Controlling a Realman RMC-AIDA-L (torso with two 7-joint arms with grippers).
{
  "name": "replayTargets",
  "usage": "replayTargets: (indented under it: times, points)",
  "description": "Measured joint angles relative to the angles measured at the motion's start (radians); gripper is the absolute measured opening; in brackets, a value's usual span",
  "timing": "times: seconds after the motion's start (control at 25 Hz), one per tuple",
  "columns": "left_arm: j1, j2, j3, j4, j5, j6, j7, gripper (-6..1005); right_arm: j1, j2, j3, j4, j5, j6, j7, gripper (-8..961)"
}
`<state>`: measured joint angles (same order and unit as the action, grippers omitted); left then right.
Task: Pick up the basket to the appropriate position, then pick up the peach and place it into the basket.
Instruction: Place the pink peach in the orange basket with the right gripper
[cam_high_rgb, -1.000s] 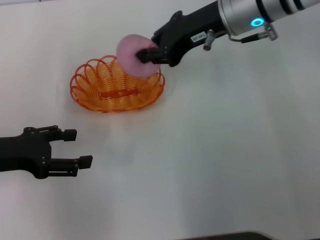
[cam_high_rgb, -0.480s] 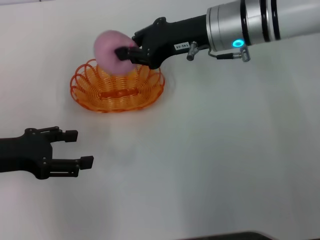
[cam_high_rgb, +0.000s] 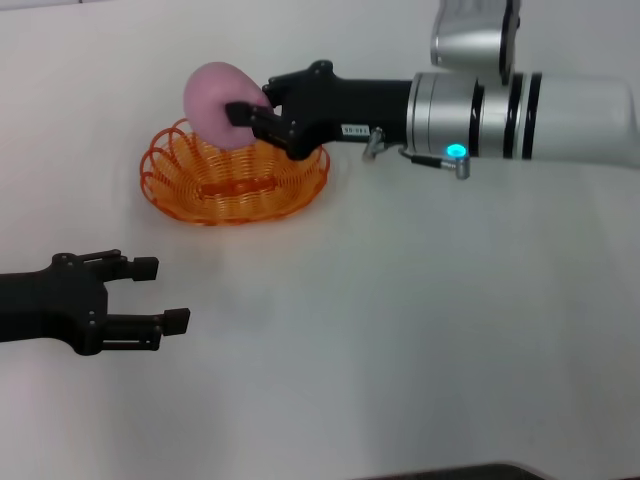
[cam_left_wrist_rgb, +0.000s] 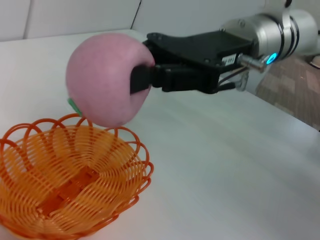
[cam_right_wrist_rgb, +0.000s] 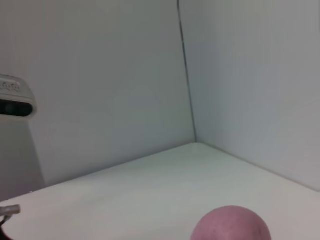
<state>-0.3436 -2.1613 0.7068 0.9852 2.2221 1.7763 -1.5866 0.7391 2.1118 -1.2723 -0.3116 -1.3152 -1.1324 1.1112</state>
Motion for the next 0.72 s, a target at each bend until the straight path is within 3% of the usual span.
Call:
replayTargets:
  times: [0.24,0.72]
  points:
    - [-0.001,0.0,0.0,0.0,-0.002,-0.001,0.002,890,0.009,0.008,-0.003,0.14,0.133,0.0,-0.162,157]
    - [-0.015,-0.002,0.002,-0.004,-0.004,0.009,-0.002,890,0.012,0.01,-0.004,0.194,0.145,0.073,-0.176,157]
